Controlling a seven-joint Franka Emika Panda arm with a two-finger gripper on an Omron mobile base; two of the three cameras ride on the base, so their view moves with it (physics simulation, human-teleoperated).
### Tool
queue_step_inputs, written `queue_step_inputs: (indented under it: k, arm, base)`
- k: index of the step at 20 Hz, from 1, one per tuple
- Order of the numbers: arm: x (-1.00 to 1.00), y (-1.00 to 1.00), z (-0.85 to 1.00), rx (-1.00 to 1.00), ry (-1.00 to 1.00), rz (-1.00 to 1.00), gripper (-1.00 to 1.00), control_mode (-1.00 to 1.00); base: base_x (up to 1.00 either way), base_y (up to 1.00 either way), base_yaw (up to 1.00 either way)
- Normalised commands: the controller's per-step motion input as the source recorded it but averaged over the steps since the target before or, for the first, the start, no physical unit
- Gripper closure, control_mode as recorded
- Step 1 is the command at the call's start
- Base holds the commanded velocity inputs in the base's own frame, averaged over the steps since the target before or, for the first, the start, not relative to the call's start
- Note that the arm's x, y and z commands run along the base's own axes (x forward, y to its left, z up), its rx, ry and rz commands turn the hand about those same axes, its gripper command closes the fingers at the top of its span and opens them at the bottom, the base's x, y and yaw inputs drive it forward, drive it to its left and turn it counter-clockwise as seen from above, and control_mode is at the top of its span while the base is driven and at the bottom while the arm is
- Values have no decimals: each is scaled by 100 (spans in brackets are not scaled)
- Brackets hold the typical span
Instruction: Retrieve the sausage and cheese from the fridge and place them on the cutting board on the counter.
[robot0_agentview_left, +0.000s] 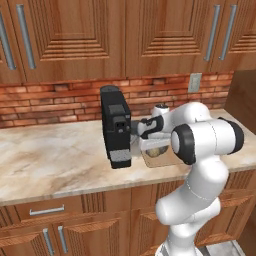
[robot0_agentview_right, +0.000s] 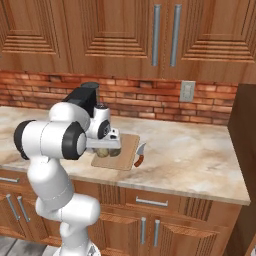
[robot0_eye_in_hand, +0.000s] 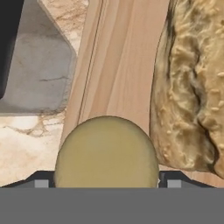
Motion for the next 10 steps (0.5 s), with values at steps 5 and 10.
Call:
queue_step_inputs:
  k: [5,10]
  arm:
    - [0,-2,0,0,1,0,-100,-100]
    - [0,0,21,0,0,0,-100,-100]
  base:
    - [0,0,0]
    - [0,0,0]
